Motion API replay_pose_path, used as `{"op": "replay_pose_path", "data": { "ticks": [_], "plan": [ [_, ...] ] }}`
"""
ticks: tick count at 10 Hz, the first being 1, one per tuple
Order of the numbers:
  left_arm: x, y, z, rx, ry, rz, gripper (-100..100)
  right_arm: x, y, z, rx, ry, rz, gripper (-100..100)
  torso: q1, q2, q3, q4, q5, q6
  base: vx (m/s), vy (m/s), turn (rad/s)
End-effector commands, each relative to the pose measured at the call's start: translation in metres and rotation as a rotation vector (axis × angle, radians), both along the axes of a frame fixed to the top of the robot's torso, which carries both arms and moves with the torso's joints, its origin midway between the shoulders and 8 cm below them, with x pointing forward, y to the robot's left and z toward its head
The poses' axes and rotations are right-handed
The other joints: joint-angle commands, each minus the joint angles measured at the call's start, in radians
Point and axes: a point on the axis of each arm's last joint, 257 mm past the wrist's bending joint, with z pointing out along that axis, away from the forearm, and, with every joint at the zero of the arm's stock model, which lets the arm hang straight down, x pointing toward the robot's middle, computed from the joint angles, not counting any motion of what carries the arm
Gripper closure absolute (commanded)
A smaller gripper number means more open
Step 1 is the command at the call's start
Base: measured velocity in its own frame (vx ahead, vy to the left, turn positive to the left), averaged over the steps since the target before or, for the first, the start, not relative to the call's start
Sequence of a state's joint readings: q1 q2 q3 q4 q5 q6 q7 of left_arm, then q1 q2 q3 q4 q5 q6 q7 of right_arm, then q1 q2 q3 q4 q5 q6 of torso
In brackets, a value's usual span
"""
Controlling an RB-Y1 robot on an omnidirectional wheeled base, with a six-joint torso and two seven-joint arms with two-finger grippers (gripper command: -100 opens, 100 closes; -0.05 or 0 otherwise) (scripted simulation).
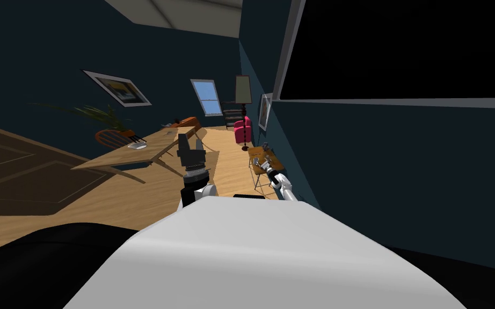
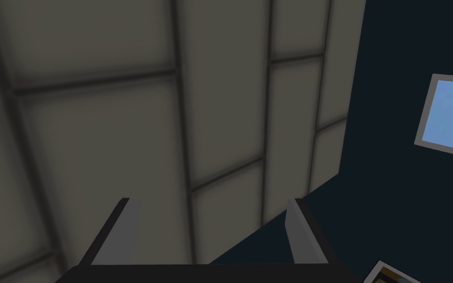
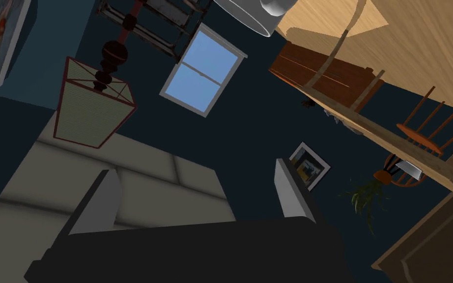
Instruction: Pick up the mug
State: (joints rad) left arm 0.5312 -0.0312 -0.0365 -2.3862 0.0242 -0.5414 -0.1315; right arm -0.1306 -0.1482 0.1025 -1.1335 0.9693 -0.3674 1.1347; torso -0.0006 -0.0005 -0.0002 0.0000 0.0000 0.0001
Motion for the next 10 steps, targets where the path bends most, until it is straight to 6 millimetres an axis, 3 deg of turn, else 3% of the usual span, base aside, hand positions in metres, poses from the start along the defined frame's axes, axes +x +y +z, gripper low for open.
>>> {"op": "replay_pose_path", "data": {
  "ticks": [1,2,9,10],
  "plan": [
    [0.000,0.000,0.000,0.000,0.000,0.000,0,0.000,0.002,-0.017,-0.090,0.011,0.019,-100,0.000,0.000,0.000,0.000,0.000,0.000,0.006,-0.025,-0.004],
    [0.000,0.000,0.000,0.000,0.000,0.000,0,0.000,0.001,-0.020,-0.091,0.017,0.019,-100,-0.001,0.000,0.000,0.000,0.000,0.000,0.008,-0.023,0.039],
    [0.000,0.000,0.000,0.000,0.000,0.000,0,-0.006,0.014,-0.089,-0.458,0.063,0.146,-100,-0.004,-0.001,-0.001,0.000,-0.001,0.000,0.019,-0.062,0.102],
    [0.000,0.000,0.000,0.000,0.000,0.000,0,-0.007,0.014,-0.090,-0.458,0.066,0.146,-100,-0.006,-0.002,-0.001,0.000,-0.001,0.000,0.017,-0.071,0.020]
  ]
}}
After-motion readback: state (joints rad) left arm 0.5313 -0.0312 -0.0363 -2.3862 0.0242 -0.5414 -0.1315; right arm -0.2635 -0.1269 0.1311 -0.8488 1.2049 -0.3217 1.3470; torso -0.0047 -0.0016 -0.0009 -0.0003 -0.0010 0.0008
